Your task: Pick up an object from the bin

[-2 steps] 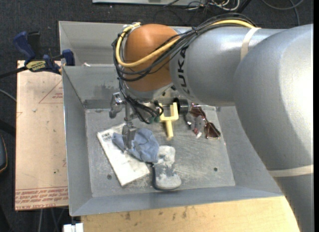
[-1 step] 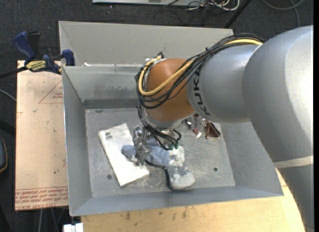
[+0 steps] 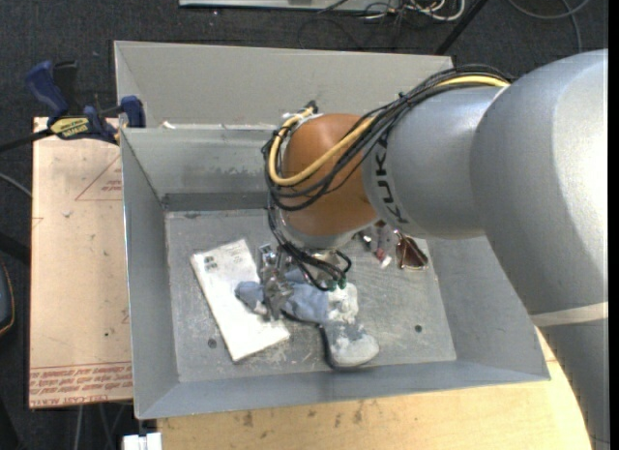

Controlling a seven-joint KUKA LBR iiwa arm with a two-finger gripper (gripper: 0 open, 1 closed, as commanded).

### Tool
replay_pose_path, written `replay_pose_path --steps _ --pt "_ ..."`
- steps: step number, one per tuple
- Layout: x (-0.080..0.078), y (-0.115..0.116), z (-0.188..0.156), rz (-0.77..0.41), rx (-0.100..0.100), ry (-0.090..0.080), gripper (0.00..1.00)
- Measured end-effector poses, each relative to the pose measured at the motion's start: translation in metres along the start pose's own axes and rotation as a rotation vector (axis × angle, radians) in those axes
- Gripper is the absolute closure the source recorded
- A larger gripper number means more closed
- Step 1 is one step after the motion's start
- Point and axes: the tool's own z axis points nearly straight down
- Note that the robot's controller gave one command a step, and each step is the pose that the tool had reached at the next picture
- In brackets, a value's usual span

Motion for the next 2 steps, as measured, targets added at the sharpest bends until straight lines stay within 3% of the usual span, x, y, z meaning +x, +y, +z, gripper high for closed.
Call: replay_pose_path --steps 1,2 --pt "0.028 0.0145 -0.1299 -0.004 0.002 -0.01 1.0" --pt "0.0283 0.0145 -0.1295 -0.003 0.001 -0.009 1.0"
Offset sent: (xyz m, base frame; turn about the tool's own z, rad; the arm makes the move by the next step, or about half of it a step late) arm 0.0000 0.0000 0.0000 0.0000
